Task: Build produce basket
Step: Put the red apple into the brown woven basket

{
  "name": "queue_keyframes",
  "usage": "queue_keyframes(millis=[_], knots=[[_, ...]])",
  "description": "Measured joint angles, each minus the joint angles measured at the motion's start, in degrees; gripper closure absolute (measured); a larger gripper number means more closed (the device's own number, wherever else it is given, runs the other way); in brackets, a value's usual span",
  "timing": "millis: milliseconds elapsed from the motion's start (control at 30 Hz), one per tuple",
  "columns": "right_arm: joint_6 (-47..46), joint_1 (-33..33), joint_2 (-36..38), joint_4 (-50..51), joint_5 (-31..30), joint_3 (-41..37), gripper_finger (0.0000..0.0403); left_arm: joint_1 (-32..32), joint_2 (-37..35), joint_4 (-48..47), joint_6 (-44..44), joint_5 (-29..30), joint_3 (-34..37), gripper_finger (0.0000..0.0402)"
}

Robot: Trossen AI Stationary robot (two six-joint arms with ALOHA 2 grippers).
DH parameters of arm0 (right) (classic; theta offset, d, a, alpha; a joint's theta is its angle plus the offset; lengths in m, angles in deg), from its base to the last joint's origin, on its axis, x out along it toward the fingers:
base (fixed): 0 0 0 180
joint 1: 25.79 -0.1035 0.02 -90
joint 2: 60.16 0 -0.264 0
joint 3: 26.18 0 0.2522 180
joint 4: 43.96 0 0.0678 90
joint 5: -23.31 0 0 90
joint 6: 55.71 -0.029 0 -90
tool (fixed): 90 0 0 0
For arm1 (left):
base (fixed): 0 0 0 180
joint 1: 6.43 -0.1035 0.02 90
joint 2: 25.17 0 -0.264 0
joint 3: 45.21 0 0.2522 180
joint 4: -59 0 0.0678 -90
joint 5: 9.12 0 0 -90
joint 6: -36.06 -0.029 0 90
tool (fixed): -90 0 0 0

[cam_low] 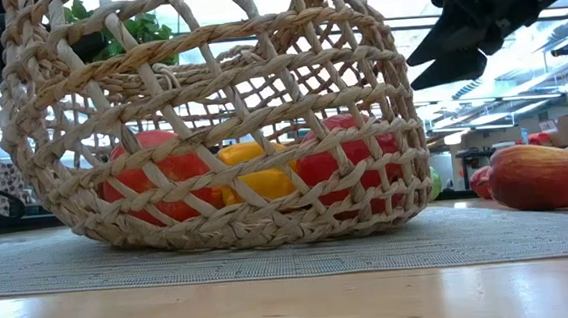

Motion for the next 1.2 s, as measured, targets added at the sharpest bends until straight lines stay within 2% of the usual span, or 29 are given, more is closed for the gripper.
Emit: queue_keyframes(millis=[200, 833, 1033, 1200], knots=[[4.5, -0.2, 0.5, -0.4, -3.5, 0.0, 0.0056, 0.0, 0.0, 0.0, 0.0, 0.0, 0.0, 0.0374], [7.8, 1.1, 0.6, -1.6, -3.4, 0.0, 0.0056, 0.0, 0.0, 0.0, 0.0, 0.0, 0.0, 0.0372], [4.2, 1.1, 0.4, -0.7, 1.9, 0.0, 0.0056, 0.0, 0.0, 0.0, 0.0, 0.0, 0.0, 0.0366], [2.8, 0.4, 0.4, 0.8, 2.5, 0.0, 0.0056, 0.0, 0.0, 0.0, 0.0, 0.0, 0.0, 0.0371]])
